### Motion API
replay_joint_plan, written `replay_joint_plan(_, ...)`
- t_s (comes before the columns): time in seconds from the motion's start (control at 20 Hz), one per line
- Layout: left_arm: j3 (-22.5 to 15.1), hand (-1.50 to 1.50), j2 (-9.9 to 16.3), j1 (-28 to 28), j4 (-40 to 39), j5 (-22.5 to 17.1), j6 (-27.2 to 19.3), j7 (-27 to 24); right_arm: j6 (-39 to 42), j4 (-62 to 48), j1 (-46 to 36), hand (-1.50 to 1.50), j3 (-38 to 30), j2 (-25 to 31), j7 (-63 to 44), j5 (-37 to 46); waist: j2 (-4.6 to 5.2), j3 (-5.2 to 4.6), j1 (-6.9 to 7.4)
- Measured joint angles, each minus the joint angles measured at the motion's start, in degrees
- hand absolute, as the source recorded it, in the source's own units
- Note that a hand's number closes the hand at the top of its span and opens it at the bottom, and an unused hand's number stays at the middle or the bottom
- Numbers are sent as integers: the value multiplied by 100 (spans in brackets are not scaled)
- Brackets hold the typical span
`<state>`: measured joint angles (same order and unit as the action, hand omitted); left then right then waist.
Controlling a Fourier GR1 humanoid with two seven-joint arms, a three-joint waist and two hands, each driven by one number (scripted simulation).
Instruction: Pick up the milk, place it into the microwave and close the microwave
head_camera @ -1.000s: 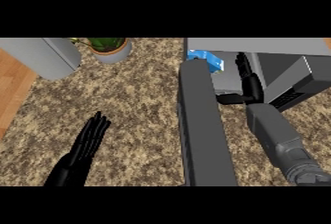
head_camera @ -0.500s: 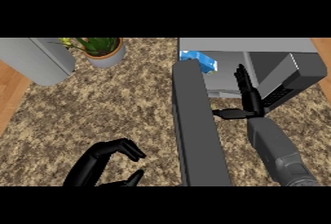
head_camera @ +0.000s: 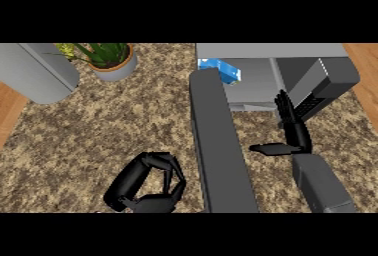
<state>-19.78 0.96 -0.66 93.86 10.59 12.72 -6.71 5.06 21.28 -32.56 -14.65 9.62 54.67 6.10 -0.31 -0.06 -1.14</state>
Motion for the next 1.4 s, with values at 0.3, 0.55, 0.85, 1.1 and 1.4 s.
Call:
replay_joint_plan(0.3, -431, 150, -54, 484, -1009, 167, -56, -170, 273, 1192, 901, -150, 262, -2, -203, -86, -20, -8, -113)
replay_joint_plan(0.55, -1038, 150, -66, 913, -1749, -172, -442, -340, 648, 2414, 1726, -150, 356, 152, -536, -313, -19, -10, -169)
replay_joint_plan(0.85, -2105, 150, -62, 1440, -2394, -517, -1214, -404, 923, 4035, 2599, -150, 366, 270, -1154, -691, -12, -15, -245)
replay_joint_plan(1.1, -2869, 150, -46, 2141, -2857, -1242, -2227, -334, 1384, 5060, 3093, -150, 318, 431, -1607, -1148, 25, -16, -331)
replay_joint_plan(1.4, -3469, 150, -24, 2645, -3049, -2106, -3460, -351, 1878, 5755, 3261, -150, 262, 636, -2113, -1671, 71, -19, -506)
